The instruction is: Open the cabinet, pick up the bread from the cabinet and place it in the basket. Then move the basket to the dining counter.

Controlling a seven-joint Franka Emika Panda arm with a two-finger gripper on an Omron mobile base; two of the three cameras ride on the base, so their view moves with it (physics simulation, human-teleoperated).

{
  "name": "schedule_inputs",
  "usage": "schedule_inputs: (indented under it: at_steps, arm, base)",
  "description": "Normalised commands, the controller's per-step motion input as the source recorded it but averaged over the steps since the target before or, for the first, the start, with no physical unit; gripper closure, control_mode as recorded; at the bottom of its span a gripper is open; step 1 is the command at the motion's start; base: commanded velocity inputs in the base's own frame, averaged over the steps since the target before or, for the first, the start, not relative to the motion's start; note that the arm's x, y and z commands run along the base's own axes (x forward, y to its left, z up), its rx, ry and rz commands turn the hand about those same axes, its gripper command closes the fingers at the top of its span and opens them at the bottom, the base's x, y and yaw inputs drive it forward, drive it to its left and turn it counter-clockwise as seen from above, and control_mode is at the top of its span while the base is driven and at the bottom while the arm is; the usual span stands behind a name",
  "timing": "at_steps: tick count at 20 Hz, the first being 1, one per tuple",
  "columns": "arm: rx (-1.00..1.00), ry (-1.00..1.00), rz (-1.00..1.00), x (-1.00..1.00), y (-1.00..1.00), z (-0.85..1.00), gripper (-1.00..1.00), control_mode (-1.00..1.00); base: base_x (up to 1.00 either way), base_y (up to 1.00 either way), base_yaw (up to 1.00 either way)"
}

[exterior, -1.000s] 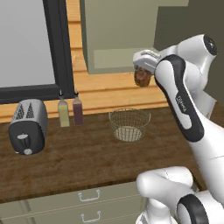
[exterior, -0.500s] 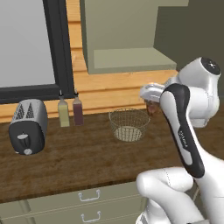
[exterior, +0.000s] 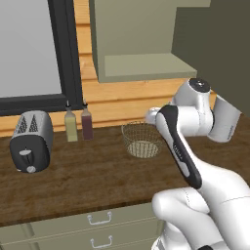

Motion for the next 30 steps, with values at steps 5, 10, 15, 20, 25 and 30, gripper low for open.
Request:
schedule_inputs:
  at_steps: [5, 10, 15, 20, 25, 30]
  arm:
    - [-0.05, 0.00, 0.00, 0.65, 0.00, -0.44, 1.00, -1.00]
    - [-0.07, 0.00, 0.00, 0.68, 0.00, -0.47, 1.00, -1.00]
    - [-0.04, 0.00, 0.00, 0.74, -0.02, -0.35, 1.00, -1.00]
    - [0.00, 0.00, 0.00, 0.55, -0.06, -0.33, 1.00, -1.00]
    - [0.00, 0.00, 0.00, 0.40, -0.03, -0.44, 1.00, -1.00]
    - [0.00, 0.00, 0.00, 0.35, 0.00, -0.35, 1.00, -1.00]
  base:
    - [0.00, 0.00, 0.00]
    - [0.00, 0.00, 0.00]
    - [0.00, 0.00, 0.00]
    - [0.00, 0.00, 0.00]
    - [0.00, 0.00, 0.00]
    - [0.00, 0.00, 0.00]
